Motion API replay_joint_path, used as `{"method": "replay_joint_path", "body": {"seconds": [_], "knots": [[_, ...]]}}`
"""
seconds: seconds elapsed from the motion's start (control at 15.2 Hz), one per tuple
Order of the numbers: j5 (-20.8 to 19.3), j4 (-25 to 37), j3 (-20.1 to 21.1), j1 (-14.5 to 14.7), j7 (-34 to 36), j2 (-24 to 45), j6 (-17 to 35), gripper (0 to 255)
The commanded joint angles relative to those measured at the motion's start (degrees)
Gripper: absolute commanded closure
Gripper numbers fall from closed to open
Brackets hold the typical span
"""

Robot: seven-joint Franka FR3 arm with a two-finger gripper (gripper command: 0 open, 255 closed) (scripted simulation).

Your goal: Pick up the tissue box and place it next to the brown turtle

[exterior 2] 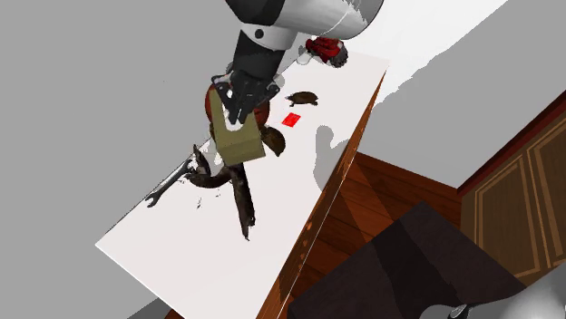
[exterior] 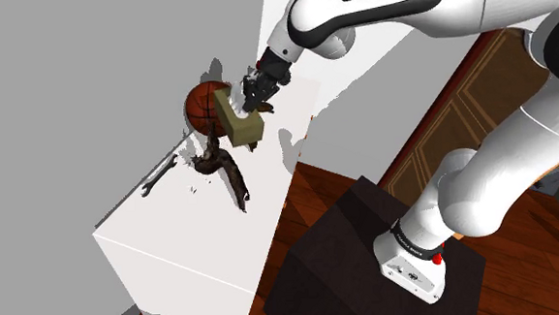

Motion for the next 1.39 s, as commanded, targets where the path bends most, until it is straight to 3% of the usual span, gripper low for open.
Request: {"method": "replay_joint_path", "body": {"seconds": [0.0, 0.66, 1.32], "knots": [[-0.3, 0.3, 0.0, 0.0, 0.4, -0.5, -0.7, 255], [1.2, 7.5, -7.9, -6.4, -13.0, 4.6, -8.0, 255], [3.7, 21.7, -14.1, -13.7, -24.6, 15.1, -17.1, 255]]}}
